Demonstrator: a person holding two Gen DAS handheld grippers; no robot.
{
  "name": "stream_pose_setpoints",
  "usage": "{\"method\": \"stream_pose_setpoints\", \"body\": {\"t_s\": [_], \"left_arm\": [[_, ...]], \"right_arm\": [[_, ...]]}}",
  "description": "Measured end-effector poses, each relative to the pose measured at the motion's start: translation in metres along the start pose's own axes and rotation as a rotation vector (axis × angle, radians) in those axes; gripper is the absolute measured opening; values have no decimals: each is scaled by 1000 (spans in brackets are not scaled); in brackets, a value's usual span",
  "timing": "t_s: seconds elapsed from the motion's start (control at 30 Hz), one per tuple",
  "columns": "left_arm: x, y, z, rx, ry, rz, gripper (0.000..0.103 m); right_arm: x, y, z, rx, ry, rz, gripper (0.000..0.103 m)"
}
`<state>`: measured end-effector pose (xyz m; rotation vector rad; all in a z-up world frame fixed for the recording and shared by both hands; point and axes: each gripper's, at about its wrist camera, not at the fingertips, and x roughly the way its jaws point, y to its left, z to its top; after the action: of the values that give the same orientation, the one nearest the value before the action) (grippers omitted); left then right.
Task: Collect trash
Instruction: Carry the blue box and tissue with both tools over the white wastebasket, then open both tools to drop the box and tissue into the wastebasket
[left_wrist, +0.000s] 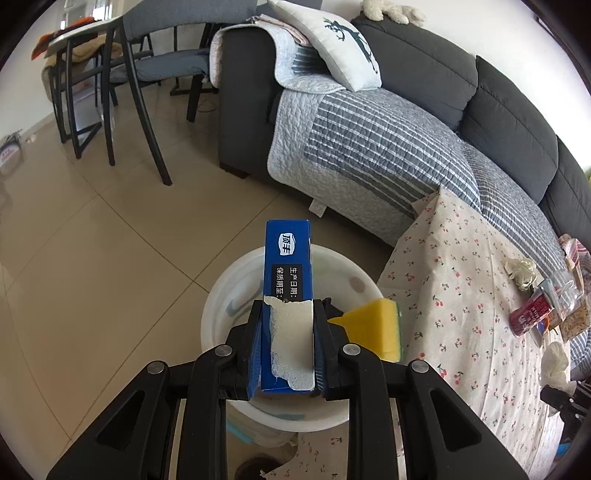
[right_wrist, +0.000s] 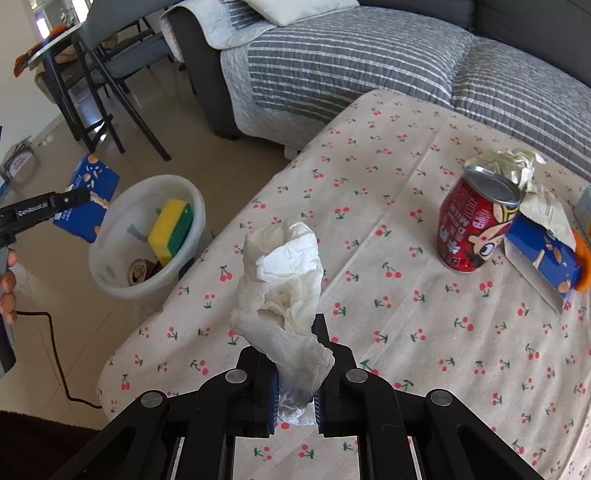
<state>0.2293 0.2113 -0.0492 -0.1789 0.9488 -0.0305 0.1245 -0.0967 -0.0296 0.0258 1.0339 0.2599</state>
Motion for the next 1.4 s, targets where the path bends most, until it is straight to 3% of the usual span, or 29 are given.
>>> {"method": "stream_pose_setpoints", "body": {"t_s": [0.1, 0.17, 0.2, 0.37, 0.6, 1.07, 1.27, 1.4], "left_arm": [[9, 5, -1, 0, 41, -19, 34], [13, 7, -1, -26, 81, -22, 70], [12, 9, -2, -35, 90, -6, 76], [-3, 21, -7, -37, 142, 109, 91], [-32, 43, -18, -14, 132, 203, 93], [-53, 85, -24, -88, 96, 223, 94], [-56, 92, -24, -105, 86, 236, 94], [-59, 93, -24, -101, 81, 233, 94]], "right_arm": [[7, 8, 3, -4, 7, 3, 12], [10, 13, 6, -4, 11, 3, 13], [12, 15, 7, -3, 12, 4, 13], [21, 34, 14, -12, 18, 24, 13], [42, 81, 29, -55, 47, 54, 13], [79, 167, 69, -147, 39, 86, 15], [98, 181, 76, -159, 51, 92, 15], [109, 184, 81, -125, 53, 155, 19]]}}
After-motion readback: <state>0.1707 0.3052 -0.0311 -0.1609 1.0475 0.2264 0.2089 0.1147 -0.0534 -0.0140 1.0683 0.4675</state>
